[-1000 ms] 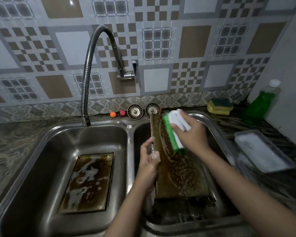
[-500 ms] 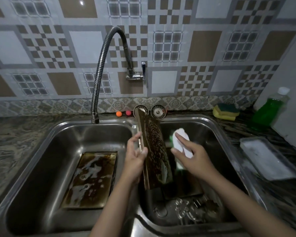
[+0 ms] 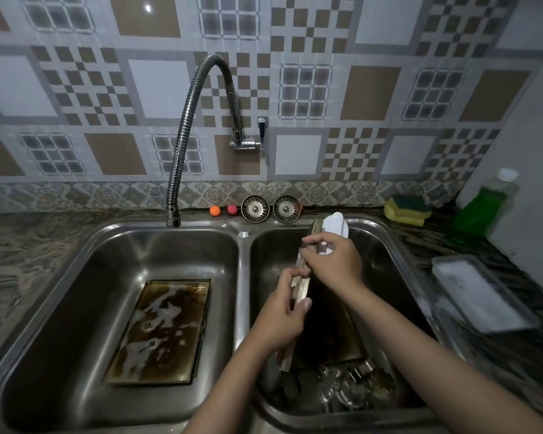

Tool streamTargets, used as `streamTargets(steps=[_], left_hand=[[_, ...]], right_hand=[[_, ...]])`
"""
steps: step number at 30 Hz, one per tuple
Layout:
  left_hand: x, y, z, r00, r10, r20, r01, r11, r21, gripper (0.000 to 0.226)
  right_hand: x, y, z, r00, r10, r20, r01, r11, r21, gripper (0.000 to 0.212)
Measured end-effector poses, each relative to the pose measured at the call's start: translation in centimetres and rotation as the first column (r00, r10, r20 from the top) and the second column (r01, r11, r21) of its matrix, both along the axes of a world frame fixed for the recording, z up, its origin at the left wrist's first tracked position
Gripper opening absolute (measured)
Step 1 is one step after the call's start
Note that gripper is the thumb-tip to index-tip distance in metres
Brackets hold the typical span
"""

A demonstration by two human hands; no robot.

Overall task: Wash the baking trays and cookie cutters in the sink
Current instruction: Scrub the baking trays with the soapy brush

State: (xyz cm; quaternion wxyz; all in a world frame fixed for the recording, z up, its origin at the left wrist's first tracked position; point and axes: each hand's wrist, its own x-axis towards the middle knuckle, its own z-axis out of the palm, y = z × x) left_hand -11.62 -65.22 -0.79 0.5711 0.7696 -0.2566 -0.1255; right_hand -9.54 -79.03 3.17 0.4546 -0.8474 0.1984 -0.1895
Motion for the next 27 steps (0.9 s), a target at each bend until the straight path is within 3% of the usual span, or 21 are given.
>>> streamTargets(steps=[2, 4, 6, 8, 10, 13, 16, 19, 21, 24, 27], left_hand=[[-0.3, -0.2, -0.4, 0.991, -0.062, -0.115, 0.041, 0.984, -0.173, 0.048], [-0.2, 0.2, -0.7, 0.983, -0.003, -0.183, -0.051, 0.957, -0.287, 0.051], [0.8, 1.4, -1.4, 0.97, 0.191, -0.149, -0.222, 0.946, -0.235, 0.045], [2.0, 3.6, -2.0, 0.938, 0.336, -0.091, -0.343, 0.936, -0.079, 0.038], [2.9, 5.7, -2.5, 0.93, 0.295, -0.219, -0.31, 0.95, -0.039, 0.028], [3.0, 7.7, -2.3, 0.861, 0.153, -0.484, -0.259, 0.953, -0.16, 0.025], [2.7, 9.8, -2.8, 0.801, 0.143, -0.582, -0.34, 0.908, -0.246, 0.028], [2.7, 13.0, -3.8, 0.763, 0.149, -0.628, -0.388, 0.884, -0.261, 0.031], [2.9, 15.6, -3.8, 0.744, 0.195, -0.639, -0.429, 0.873, -0.234, 0.03], [3.6, 19.7, -3.4, 0.699, 0.39, -0.599, -0.56, 0.82, -0.119, 0.031], [5.1, 23.3, -3.4, 0.583, 0.59, -0.559, -0.682, 0.729, 0.059, 0.033]], right_hand=[[-0.3, -0.5, 0.4, 0.997, -0.037, 0.06, 0.038, 0.999, -0.014, 0.015], [-0.5, -1.2, 1.1, 0.99, -0.061, 0.125, 0.057, 0.998, 0.038, 0.016], [-0.7, -1.9, 2.0, 0.977, -0.088, 0.192, 0.063, 0.989, 0.137, 0.017], [-0.9, -2.3, 3.0, 0.966, -0.09, 0.241, 0.049, 0.984, 0.17, 0.018], [-0.9, -2.3, 3.6, 0.963, -0.082, 0.257, 0.027, 0.977, 0.209, 0.018], [-0.2, -1.7, 3.3, 0.964, -0.11, 0.242, 0.025, 0.945, 0.327, 0.022], [0.3, -0.2, 2.3, 0.972, -0.098, 0.213, -0.003, 0.903, 0.43, 0.021], [0.8, 1.9, 1.0, 0.986, -0.014, 0.167, -0.057, 0.909, 0.413, 0.019], [1.2, 3.3, 0.0, 0.987, 0.022, 0.161, -0.085, 0.914, 0.397, 0.017], [1.6, 4.6, -1.4, 0.99, 0.037, 0.135, -0.086, 0.922, 0.377, 0.014], [1.6, 5.0, -2.6, 0.993, 0.064, 0.094, -0.093, 0.936, 0.34, 0.008]])
